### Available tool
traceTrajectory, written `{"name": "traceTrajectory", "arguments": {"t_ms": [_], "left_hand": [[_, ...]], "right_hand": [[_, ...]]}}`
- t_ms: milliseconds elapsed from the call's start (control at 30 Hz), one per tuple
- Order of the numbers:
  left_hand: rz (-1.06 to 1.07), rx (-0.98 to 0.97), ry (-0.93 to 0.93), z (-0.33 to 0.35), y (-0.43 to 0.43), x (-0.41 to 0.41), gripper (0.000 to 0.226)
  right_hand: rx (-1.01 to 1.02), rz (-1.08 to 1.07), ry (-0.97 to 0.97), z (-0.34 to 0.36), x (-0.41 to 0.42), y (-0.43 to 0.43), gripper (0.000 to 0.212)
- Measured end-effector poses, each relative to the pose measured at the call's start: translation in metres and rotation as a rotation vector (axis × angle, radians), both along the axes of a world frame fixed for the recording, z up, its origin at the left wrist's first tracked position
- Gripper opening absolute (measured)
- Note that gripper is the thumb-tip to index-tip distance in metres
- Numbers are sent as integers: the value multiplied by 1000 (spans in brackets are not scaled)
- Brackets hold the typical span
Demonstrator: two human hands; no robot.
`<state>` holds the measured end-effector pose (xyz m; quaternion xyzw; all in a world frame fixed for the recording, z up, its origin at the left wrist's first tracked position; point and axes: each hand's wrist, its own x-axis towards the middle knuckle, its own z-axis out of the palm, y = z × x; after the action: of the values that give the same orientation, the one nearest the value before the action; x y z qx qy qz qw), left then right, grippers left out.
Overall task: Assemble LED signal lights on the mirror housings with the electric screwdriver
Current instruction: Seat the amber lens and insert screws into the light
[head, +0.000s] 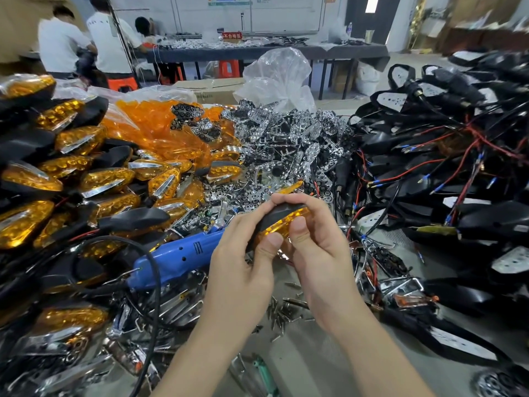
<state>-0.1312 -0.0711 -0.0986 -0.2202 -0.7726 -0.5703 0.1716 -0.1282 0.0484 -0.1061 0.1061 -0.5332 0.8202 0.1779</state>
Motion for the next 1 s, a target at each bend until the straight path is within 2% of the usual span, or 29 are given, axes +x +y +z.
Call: {"name": "traceTrajectory", "arguments": {"t_ms": [200, 333, 467, 633, 733, 833, 900, 1000], "left_hand": [[20, -1, -1, 2, 1, 1, 39], [-10, 14, -48, 5, -1, 1, 34], [-108, 30, -119, 10, -2, 0, 35], [-251, 2, -160, 11, -3, 1, 35], [-310, 62, -234, 10, -1, 5, 36], [-378, 165, -440, 9, -1, 6, 37], [-412, 206, -559, 10, -1, 4, 38], [-410, 230, -629, 9, 1, 3, 37]], "right_hand": [[-22, 26, -37, 2, 2, 2, 25], [-13, 100, -67, 10, 0, 10, 34], [-51, 193, -85, 15, 2, 18, 24], [26, 219, -130, 20, 6, 16, 13], [41, 171, -124, 18, 5, 16, 22], [30, 151, -120, 16, 5, 14, 37], [-31, 142, -142, 15, 5, 11, 50], [-153, 99, -186, 13, 2, 4, 57]]}}
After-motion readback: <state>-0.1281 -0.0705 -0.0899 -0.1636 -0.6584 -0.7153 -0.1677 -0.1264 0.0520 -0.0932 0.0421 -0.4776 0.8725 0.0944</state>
